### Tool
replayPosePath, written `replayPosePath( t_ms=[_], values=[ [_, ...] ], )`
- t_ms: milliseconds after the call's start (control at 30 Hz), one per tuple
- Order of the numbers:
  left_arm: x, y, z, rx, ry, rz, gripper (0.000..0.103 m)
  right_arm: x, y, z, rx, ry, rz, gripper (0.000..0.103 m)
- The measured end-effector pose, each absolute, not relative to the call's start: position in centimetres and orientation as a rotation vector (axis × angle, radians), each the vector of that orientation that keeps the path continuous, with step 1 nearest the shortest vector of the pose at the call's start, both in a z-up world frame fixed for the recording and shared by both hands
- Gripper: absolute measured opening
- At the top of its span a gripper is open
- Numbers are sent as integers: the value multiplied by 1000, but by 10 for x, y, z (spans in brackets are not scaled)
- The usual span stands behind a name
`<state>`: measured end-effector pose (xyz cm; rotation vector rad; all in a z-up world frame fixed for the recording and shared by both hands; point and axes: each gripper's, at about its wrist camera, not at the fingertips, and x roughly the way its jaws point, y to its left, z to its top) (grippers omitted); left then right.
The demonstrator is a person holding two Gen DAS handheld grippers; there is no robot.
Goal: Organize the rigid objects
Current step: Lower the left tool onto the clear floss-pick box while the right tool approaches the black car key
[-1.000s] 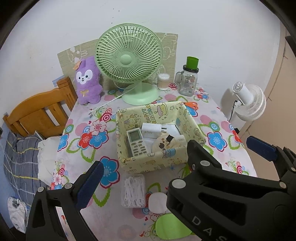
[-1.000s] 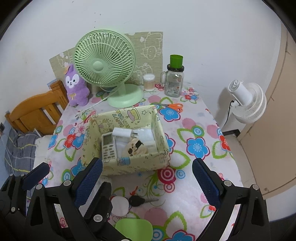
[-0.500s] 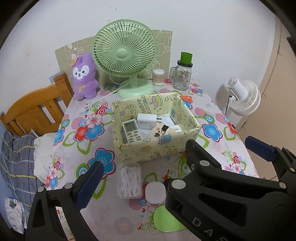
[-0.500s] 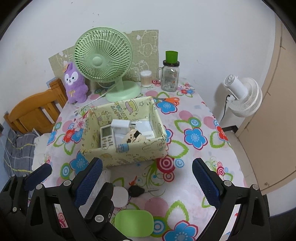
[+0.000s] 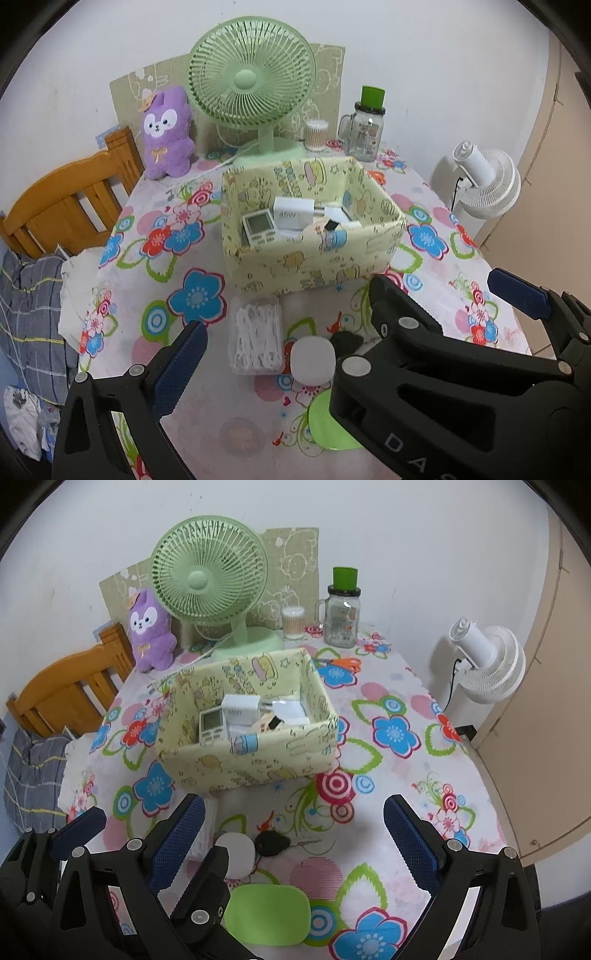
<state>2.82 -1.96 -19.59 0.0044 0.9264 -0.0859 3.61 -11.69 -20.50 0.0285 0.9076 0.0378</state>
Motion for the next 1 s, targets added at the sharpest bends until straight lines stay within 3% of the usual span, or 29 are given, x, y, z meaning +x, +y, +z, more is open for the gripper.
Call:
replayPosePath(
  t_ms=[1000],
  values=[
    [32,-6,-264,45,1011,-48,101,41,-101,-275,2,969,64,99]
  ],
)
